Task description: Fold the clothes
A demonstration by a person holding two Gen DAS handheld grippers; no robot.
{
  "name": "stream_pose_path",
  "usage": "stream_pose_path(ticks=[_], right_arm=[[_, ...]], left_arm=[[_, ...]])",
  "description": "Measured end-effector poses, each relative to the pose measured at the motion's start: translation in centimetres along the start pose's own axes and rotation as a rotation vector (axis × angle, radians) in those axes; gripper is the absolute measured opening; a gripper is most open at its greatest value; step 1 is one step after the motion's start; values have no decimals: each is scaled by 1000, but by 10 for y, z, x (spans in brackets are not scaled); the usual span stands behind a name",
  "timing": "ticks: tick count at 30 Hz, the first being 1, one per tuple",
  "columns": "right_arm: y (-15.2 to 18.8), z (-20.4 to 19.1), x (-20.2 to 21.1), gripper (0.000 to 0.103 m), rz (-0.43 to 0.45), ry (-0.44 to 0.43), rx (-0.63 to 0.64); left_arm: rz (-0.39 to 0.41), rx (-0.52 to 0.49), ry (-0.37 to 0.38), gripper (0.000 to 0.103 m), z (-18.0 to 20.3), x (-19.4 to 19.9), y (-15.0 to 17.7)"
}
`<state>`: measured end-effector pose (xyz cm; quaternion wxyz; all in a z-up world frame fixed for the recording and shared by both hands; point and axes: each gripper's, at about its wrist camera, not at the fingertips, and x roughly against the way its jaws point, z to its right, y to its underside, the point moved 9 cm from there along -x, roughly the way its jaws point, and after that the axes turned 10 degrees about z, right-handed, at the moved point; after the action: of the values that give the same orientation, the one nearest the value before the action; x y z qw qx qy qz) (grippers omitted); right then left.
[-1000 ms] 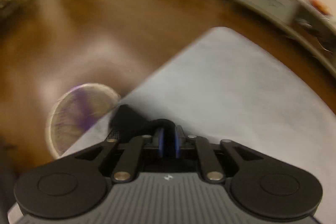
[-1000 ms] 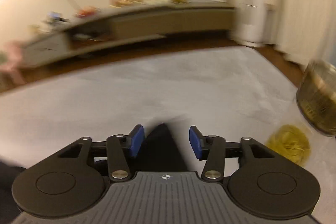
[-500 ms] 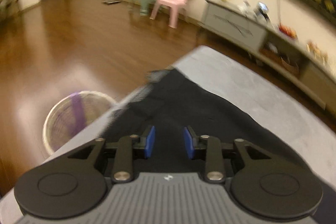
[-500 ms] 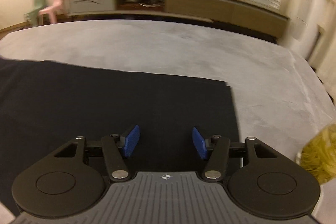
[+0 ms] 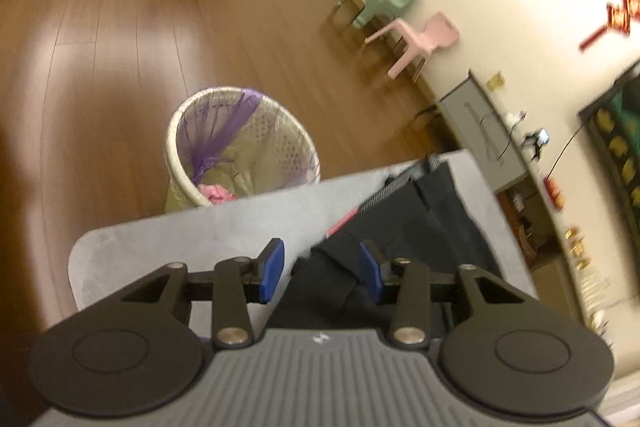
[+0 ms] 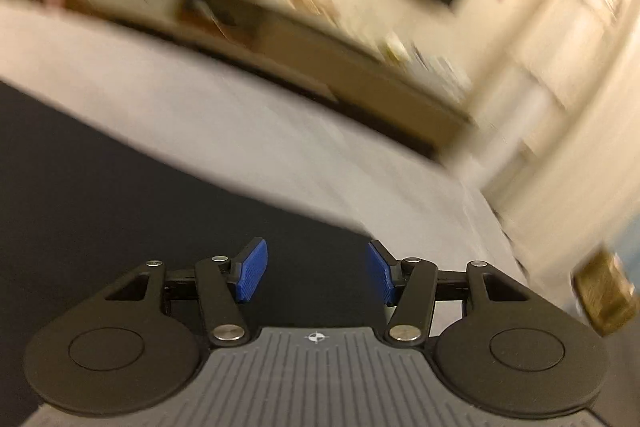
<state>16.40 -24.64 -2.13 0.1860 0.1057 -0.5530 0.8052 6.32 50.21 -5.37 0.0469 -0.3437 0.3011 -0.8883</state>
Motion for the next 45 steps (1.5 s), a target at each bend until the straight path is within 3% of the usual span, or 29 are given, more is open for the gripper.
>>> stream_pose_path(ticks=[1, 4, 7, 11, 15, 18, 19, 20, 21, 23, 28, 31, 33, 36, 38, 40, 42, 43, 45], right_arm=[[-21, -25, 22, 66, 59, -62, 0], [-78, -139, 103, 81, 204, -357, 29], [-119, -271, 165, 83, 260, -681, 95], [-170, -431, 221, 83, 359, -946, 290], [-200, -558, 226, 84, 369, -1056, 464], [-190, -620, 198, 81, 261, -1074, 637], [-182, -631, 187, 69, 200, -1085, 684], [-175, -642, 176, 33, 138, -1094, 731], [-171, -649, 167, 18, 88, -1101, 754], [-187, -644, 161, 6, 67, -1108, 668], [-256, -572, 109, 5, 58, -993, 155], [-257, -526, 56, 5, 2, -817, -66], [-238, -515, 32, 9, -42, -736, -74], [-211, -517, 29, 10, -97, -802, -70], [-210, -513, 33, 21, -55, -782, -47], [-215, -504, 34, 38, 17, -683, 6], [-221, -495, 52, 41, 114, -616, 54], [-224, -493, 65, 41, 162, -622, 75], [-222, -505, 110, 50, 251, -775, 122]], left_arm=[[1, 24, 4, 45, -1, -1, -1], [-25, 72, 55, 49, 0, -2, 1], [-47, 43, 65, 49, 3, -7, 7], [-44, 62, 39, 49, -11, -8, 8], [-8, 141, 21, 48, -38, 1, -7], [-5, 183, 39, 48, -49, 2, -14], [-9, 189, 47, 48, -49, 2, -15], [-13, 193, 55, 48, -49, 2, -15], [-17, 197, 63, 48, -50, 1, -16], [-22, 197, 90, 48, -46, 3, -16], [-51, 123, 155, 50, -21, 3, -6], [-116, 79, 180, 50, -6, -6, 12], [-151, 71, 190, 50, -2, -11, 22], [-135, 70, 181, 50, -4, -10, 23], [-126, 79, 178, 50, -6, -8, 22], [-123, 89, 173, 51, -8, -7, 21], [-126, 104, 163, 51, -11, -8, 22], [-126, 113, 160, 51, -12, -9, 21], [-121, 129, 155, 51, -14, -8, 19]])
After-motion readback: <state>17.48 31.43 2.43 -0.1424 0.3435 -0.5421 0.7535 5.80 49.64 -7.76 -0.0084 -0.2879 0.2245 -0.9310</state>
